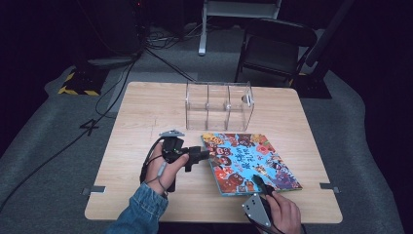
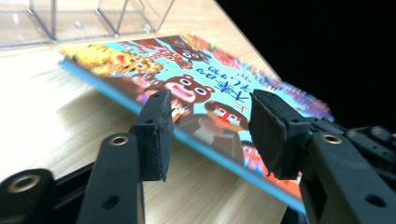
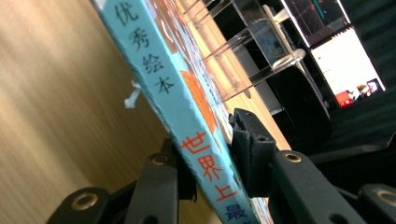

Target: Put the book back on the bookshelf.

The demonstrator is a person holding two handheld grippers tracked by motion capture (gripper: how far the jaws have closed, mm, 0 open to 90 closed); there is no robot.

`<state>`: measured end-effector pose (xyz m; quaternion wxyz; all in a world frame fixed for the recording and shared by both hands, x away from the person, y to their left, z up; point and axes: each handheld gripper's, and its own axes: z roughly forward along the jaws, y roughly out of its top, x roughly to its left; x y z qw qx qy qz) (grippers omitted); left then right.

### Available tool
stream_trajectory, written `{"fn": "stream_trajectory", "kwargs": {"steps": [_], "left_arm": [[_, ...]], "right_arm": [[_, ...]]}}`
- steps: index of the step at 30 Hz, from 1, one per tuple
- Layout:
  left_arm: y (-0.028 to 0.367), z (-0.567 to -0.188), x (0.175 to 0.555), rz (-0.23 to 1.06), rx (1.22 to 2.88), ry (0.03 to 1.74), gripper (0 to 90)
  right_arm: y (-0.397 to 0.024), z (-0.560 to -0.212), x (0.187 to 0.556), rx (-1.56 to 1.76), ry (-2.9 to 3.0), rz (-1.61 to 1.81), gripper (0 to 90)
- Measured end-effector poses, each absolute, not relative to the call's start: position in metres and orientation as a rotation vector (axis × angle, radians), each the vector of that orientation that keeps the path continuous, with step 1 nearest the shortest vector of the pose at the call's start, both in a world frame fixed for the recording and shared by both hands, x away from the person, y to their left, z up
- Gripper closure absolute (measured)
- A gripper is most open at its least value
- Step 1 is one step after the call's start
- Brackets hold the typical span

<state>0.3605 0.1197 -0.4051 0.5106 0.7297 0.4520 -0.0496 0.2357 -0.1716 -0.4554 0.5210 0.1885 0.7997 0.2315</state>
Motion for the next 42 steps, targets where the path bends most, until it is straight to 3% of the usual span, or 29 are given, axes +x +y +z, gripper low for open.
{"fn": "stream_trajectory", "kwargs": {"steps": [12,24,39,42], "left_arm": [[0.16,-0.438,0.358,-0.04,1.704,1.176,49.3],[0.164,-0.447,0.361,-0.009,1.689,1.199,49.4],[0.172,-0.451,0.362,-0.007,1.668,1.208,49.5],[0.171,-0.451,0.362,-0.007,1.666,1.211,49.4]], "right_arm": [[-0.218,-0.421,0.24,0.867,1.787,0.883,75.1],[-0.276,-0.415,0.239,1.28,1.674,1.026,81.1],[-0.284,-0.412,0.241,1.393,1.649,1.069,80.2],[-0.288,-0.407,0.242,1.349,1.623,1.106,75.1]]}}
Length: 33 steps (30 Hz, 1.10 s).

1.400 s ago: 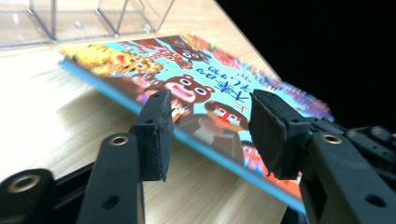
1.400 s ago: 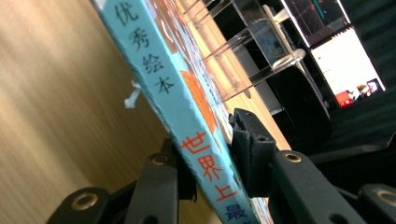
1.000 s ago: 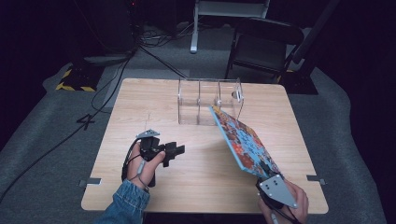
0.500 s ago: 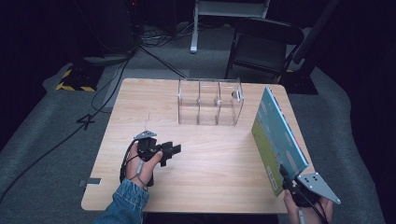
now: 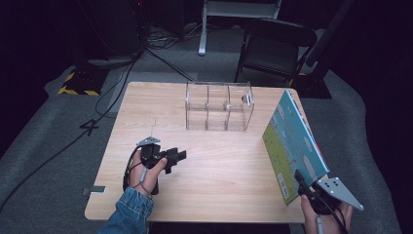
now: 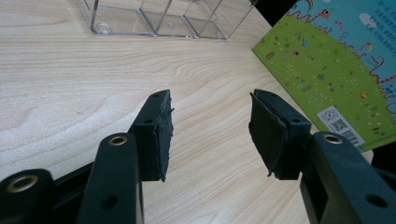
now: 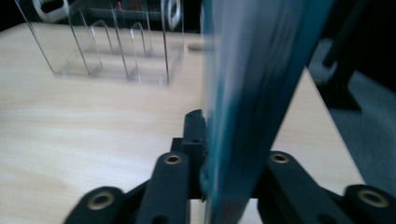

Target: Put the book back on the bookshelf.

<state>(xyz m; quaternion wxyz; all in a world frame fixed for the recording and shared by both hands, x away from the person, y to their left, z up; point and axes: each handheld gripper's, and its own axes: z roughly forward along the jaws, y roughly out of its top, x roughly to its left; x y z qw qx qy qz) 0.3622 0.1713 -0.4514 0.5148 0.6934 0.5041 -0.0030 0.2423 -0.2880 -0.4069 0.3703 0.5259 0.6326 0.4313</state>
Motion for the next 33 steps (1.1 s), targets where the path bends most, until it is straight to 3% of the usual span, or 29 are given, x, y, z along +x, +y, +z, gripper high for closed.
{"fn": "stream_trajectory", "kwargs": {"steps": [6,9,11,15,21,22,23,24,25,26,31,33], "left_arm": [[0.17,-0.452,0.362,-0.009,1.678,1.208,49.4],[0.171,-0.452,0.361,-0.01,1.673,1.207,49.4],[0.172,-0.453,0.361,-0.009,1.672,1.208,49.3],[0.175,-0.454,0.362,-0.013,1.659,1.214,49.3],[0.175,-0.457,0.362,-0.019,1.659,1.214,48.2],[0.175,-0.457,0.362,-0.02,1.659,1.212,48.3],[0.175,-0.457,0.362,-0.02,1.658,1.211,48.3],[0.175,-0.458,0.362,-0.021,1.658,1.211,48.3],[0.175,-0.458,0.362,-0.022,1.656,1.212,48.3],[0.175,-0.458,0.362,-0.022,1.655,1.21,48.3],[0.174,-0.46,0.363,-0.032,1.656,1.209,48.3],[0.174,-0.46,0.363,-0.034,1.656,1.21,48.3]], "right_arm": [[-0.288,-0.376,0.246,1.23,1.518,1.167,68.1],[-0.286,-0.369,0.254,1.236,1.515,1.164,69.2],[-0.283,-0.369,0.259,1.24,1.539,1.146,78.8],[-0.28,-0.366,0.26,1.284,1.546,1.143,80.6],[-0.275,-0.369,0.26,1.241,1.545,1.136,79.2],[-0.276,-0.37,0.262,1.257,1.567,1.118,76.2],[-0.277,-0.373,0.265,1.268,1.583,1.114,67.7],[-0.279,-0.375,0.266,1.273,1.563,1.138,67.5],[-0.28,-0.375,0.265,1.286,1.571,1.133,77.9],[-0.281,-0.374,0.265,1.288,1.585,1.114,79.5],[-0.281,-0.375,0.265,1.285,1.585,1.131,79.7],[-0.28,-0.378,0.266,1.272,1.579,1.162,72.7]]}}
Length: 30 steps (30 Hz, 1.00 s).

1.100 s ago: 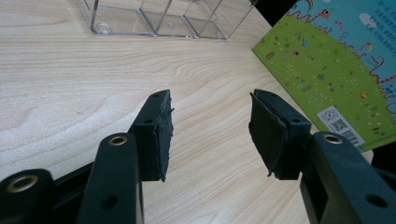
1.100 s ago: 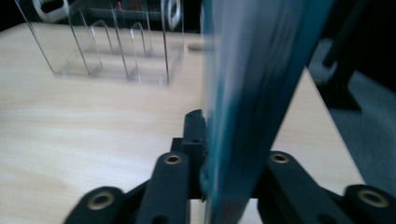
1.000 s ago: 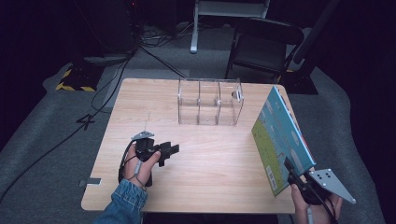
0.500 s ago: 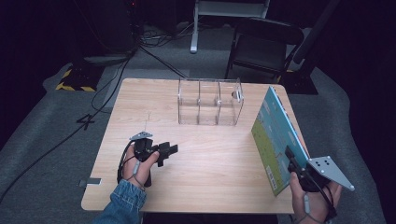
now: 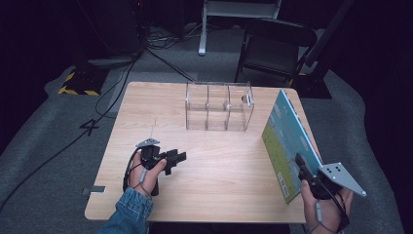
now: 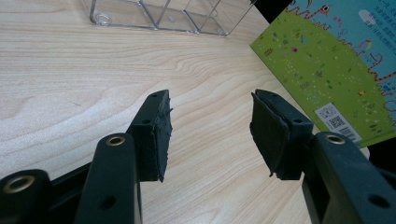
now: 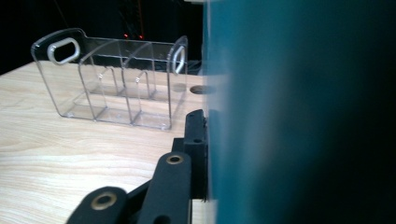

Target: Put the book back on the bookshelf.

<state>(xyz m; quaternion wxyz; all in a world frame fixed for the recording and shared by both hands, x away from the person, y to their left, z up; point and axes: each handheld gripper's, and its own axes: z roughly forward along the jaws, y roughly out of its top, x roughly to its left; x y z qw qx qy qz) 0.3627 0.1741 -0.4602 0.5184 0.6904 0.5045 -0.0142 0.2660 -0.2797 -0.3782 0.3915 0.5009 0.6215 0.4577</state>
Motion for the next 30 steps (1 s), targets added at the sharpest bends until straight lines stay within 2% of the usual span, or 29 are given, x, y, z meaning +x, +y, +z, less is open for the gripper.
{"fn": "stream_trajectory", "kwargs": {"steps": [8,30], "left_arm": [[0.174,-0.461,0.363,-0.04,1.652,1.204,48.3],[0.183,-0.463,0.36,-0.036,1.608,1.209,48.7]], "right_arm": [[-0.277,-0.389,0.269,1.297,1.621,1.105,80.5],[-0.267,-0.36,0.261,1.174,1.659,1.187,81.5]]}}
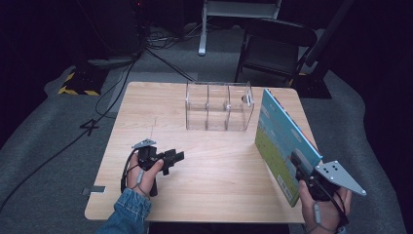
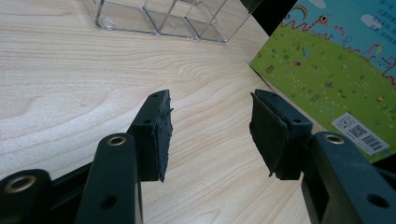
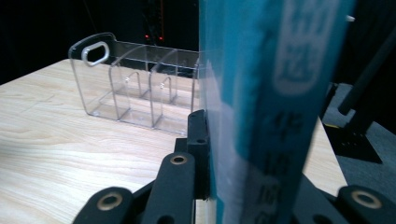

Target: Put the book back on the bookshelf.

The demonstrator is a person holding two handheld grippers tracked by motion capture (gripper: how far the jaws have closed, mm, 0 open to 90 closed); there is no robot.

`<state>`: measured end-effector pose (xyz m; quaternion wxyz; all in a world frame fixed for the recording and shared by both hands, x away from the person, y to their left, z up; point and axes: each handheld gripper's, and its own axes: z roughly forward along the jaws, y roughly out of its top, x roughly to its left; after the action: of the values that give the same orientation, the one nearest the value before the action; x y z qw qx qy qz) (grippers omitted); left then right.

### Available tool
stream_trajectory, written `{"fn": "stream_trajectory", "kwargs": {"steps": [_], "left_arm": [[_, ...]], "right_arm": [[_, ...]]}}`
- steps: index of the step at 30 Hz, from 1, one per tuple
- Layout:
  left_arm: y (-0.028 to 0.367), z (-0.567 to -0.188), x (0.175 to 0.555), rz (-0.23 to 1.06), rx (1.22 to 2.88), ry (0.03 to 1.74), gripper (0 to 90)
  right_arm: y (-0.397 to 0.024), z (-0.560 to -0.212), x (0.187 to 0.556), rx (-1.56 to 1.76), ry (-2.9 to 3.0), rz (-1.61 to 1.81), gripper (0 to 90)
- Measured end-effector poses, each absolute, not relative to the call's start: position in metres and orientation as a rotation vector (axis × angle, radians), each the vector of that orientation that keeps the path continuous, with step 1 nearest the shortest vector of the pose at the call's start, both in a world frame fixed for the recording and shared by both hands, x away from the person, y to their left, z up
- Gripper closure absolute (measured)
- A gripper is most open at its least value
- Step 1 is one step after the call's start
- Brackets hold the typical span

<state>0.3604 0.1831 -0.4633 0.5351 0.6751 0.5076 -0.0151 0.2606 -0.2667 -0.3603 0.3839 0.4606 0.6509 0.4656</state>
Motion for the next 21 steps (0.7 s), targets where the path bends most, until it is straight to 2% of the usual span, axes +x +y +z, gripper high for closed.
{"fn": "stream_trajectory", "kwargs": {"steps": [8,17,21], "left_arm": [[0.193,-0.467,0.359,-0.03,1.599,1.237,48.7],[0.215,-0.474,0.355,0.133,1.672,1.322,48.9],[0.224,-0.481,0.354,0.159,1.693,1.355,48.9]], "right_arm": [[-0.248,-0.347,0.264,1.095,1.685,1.229,81.5],[-0.22,-0.334,0.283,1.04,1.698,1.273,81.5],[-0.211,-0.331,0.29,1.045,1.696,1.283,81.4]]}}
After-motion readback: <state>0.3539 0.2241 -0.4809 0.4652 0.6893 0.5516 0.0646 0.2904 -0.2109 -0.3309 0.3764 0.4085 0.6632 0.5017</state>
